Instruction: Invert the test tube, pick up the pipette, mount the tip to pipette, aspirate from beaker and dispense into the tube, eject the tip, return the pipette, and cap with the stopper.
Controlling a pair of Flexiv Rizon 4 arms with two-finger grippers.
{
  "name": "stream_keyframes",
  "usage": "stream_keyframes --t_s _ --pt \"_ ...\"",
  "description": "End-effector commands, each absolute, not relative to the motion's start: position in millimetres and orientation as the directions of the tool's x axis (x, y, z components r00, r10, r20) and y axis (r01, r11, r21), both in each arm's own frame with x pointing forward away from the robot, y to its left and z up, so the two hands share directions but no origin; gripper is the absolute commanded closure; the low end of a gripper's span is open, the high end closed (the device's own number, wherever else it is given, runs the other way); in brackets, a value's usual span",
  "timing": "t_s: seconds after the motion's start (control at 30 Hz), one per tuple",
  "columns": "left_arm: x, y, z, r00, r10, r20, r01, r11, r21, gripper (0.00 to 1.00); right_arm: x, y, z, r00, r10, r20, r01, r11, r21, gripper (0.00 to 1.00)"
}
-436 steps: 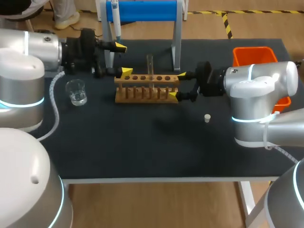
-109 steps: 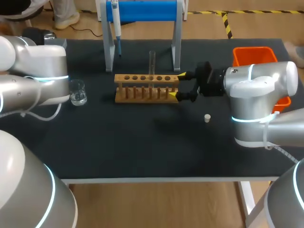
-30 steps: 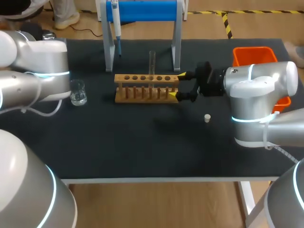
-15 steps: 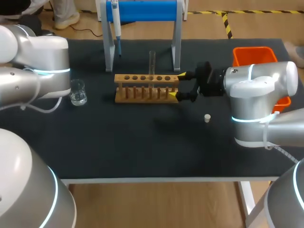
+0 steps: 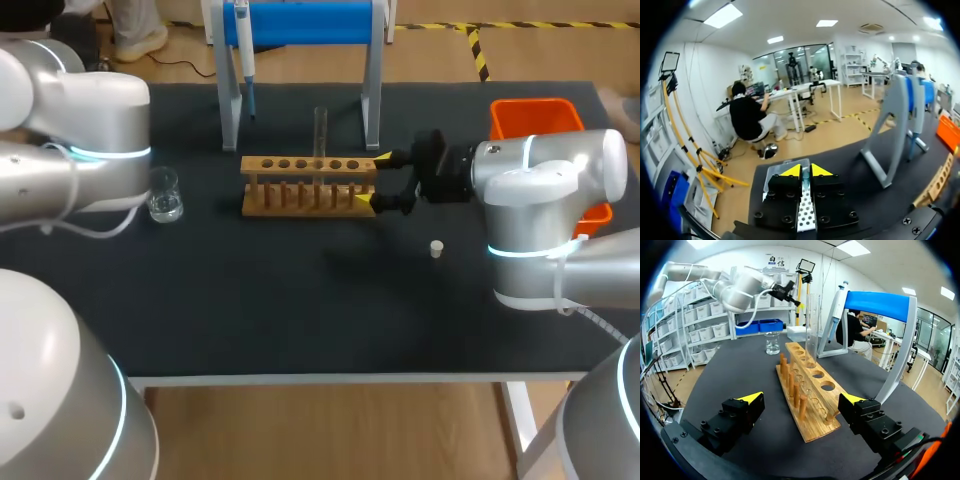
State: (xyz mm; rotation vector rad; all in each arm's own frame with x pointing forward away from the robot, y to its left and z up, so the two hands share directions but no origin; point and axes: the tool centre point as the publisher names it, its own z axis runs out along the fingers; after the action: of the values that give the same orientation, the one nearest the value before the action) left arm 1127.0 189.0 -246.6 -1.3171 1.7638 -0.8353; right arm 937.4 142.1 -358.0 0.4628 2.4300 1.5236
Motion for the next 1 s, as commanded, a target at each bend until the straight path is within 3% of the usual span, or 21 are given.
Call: stream_keyframes --t_s 0.03,0.37,0.9,1.0 --pt "1084.0 179.3 -210.7 -0.296 -0.939 -0.176 -0.449 0.299 -0.842 1.0 936.9 141.2 -358.2 -0.922 0.385 -0.031 0.139 0.406 0.903 0.0" --pt "1009.2 90.2 -159.5 -0.615 -0.756 -0.224 -0.316 0.496 -0.809 1.0 936.9 141.2 -358.2 -0.922 0.385 -0.031 0.139 0.406 0.903 0.0" --pt "875.1 -34.4 -140.5 -0.834 -0.518 -0.19 -0.222 0.63 -0.744 1.0 936.9 141.2 -358.2 -0.922 0.385 -0.031 0.139 0.406 0.903 0.0" --pt "875.1 -34.4 -140.5 -0.834 -0.518 -0.19 -0.222 0.63 -0.744 1.0 936.9 141.2 -358.2 -0.922 0.385 -0.031 0.139 0.406 0.903 0.0"
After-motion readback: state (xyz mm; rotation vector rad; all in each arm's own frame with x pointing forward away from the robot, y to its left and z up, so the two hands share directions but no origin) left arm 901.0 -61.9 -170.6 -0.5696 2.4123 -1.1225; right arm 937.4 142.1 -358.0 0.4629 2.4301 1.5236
